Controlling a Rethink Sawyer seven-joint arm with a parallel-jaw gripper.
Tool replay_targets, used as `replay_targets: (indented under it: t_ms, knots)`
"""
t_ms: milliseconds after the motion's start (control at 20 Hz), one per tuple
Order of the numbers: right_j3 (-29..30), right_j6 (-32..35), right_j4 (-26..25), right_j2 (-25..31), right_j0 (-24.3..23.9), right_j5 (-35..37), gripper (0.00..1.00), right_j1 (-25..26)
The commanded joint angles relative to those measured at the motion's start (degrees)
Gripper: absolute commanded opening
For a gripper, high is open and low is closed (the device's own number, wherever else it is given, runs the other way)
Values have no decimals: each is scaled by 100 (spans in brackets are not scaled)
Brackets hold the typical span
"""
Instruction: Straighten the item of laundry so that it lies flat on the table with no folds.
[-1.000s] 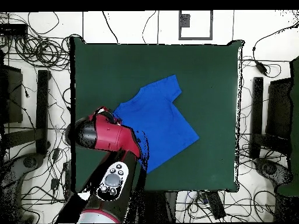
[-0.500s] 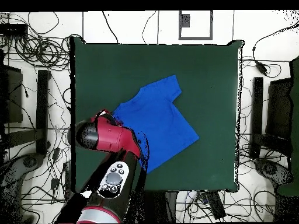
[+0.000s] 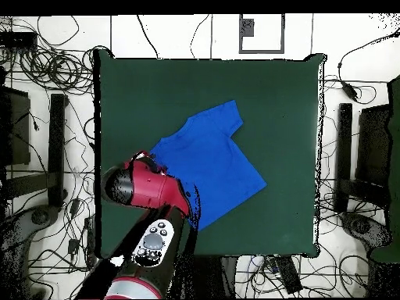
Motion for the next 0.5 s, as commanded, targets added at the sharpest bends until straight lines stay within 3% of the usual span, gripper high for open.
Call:
replay_targets:
  t_ms: [50,500]
  knots:
    - [463,1140,129,629,88,-455,100,281]
    - [283,1246,281,630,204,-663,100,629]
